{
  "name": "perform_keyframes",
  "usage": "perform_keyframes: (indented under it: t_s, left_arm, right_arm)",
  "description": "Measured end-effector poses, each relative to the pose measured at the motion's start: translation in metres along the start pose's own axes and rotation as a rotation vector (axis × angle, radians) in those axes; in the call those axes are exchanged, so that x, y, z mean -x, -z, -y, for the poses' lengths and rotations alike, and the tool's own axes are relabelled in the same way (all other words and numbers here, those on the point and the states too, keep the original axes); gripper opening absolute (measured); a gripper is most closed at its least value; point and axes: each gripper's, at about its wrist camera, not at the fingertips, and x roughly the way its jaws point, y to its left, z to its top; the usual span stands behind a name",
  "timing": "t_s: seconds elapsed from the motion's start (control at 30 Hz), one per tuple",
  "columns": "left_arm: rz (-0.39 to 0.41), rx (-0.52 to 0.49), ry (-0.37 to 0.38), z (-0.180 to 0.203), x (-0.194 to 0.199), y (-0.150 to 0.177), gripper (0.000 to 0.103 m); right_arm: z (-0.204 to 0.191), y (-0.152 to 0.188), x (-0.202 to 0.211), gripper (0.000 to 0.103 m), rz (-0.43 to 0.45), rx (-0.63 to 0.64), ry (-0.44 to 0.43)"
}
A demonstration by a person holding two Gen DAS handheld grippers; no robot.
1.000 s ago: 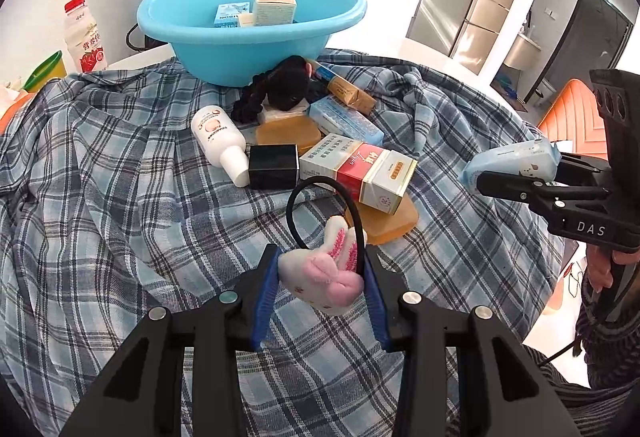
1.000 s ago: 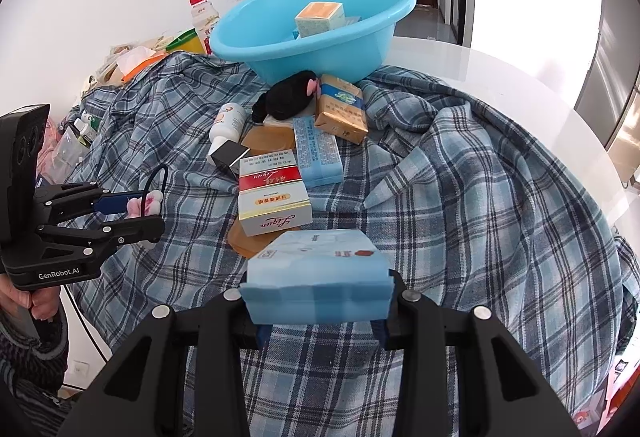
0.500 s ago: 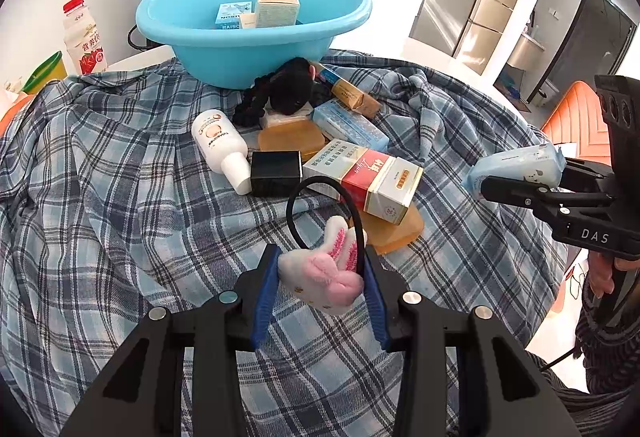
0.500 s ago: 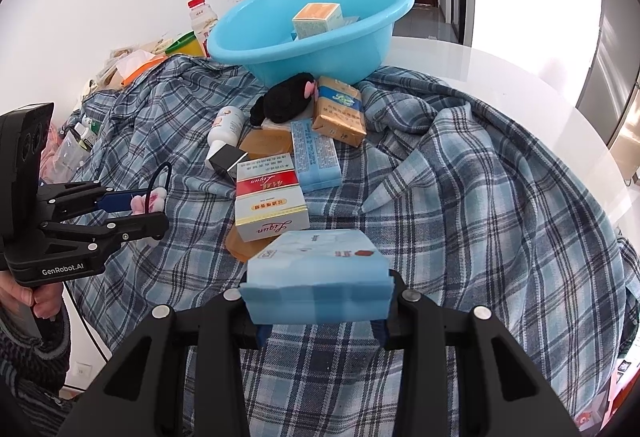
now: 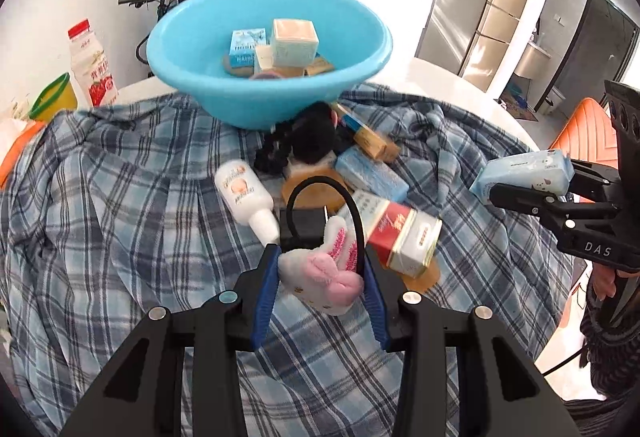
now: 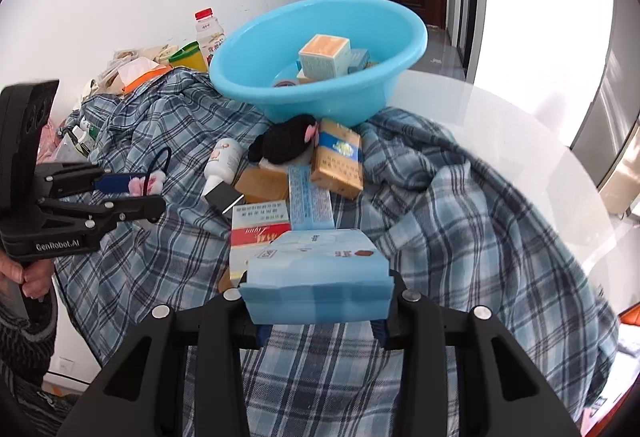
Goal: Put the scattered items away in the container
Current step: 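Carry the pink bunny in the left tool while the right tool carries the blue box over the basin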
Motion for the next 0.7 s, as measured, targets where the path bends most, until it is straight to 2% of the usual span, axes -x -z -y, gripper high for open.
perform_keyframes:
  t_s: [0.37,0.7]
  left_arm:
    - [0.032,0.024,-0.034,-0.026,-0.005,-0.053,0.042]
    - [0.048,0.066,-0.073,-0.056,-0.027,-0.119,0.042]
  right_arm:
    - [0.008,-0.054,-0.003,0.036,0.047,0.03,0.001]
    - [0.026,-0.109,-0.018,0.036,0.067,-0.002,-0.017]
